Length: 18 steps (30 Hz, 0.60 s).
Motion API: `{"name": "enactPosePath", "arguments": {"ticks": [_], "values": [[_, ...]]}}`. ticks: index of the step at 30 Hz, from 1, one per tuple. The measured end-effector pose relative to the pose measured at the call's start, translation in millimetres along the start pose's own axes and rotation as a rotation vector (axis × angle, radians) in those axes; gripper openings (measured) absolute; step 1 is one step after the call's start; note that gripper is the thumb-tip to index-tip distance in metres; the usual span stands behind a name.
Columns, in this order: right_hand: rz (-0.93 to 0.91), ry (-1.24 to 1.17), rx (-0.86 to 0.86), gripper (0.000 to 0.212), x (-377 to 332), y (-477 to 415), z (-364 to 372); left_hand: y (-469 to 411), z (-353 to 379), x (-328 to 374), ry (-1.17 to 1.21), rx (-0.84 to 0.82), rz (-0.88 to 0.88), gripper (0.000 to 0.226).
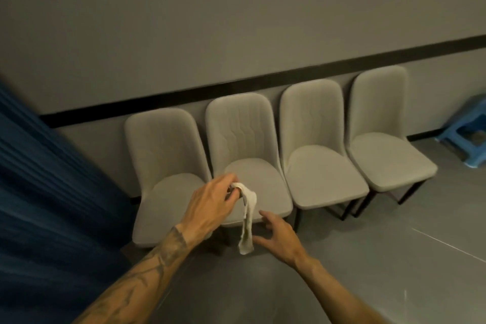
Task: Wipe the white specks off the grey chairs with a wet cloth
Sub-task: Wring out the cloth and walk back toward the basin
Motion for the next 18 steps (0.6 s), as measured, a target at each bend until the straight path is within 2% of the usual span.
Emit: {"name": "enactPosePath", "arguments": {"ticks": [3, 7, 10, 12, 16, 18], "values": [[-0.041, -0.023, -0.069, 0.104, 33.9, 8.4, -48.9, -25.1, 33.1, 65.2, 0.005, -0.002, -0.016, 0.009], [-0.077, -0.012, -0.110, 0.099, 70.2, 18.6, -128.7, -64.5, 69.5, 157.0, -0.057, -0.001, 0.011, 0.008], [-0.057, 0.046, -0.070, 0.093, 99.0, 22.6, -199.0, -104.1, 87.5, 214.9, -0.082, 0.012, 0.034, 0.006], [-0.038, 0.105, -0.030, 0.081, 119.4, 20.1, -245.6, -136.8, 101.9, 248.7, -0.084, 0.012, 0.059, 0.007], [-0.010, 0.226, 0.094, 0.038, 160.0, 2.2, -343.9, -204.7, 141.6, 315.4, -0.046, 0.005, 0.119, 0.016], [0.002, 0.295, 0.153, 0.033, 181.0, -10.7, -396.4, -241.0, 165.9, 348.5, -0.030, -0.004, 0.151, 0.017]]}}
Point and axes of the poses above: each hand's wrist, its own y-axis away from the middle knuckle, its own z-axis out of the palm, x = y × z, the point moved 3 cm from there along -y, towards the middle knuckle, and after that the axes turned 5 degrees about -y, right-handed, at the moved point
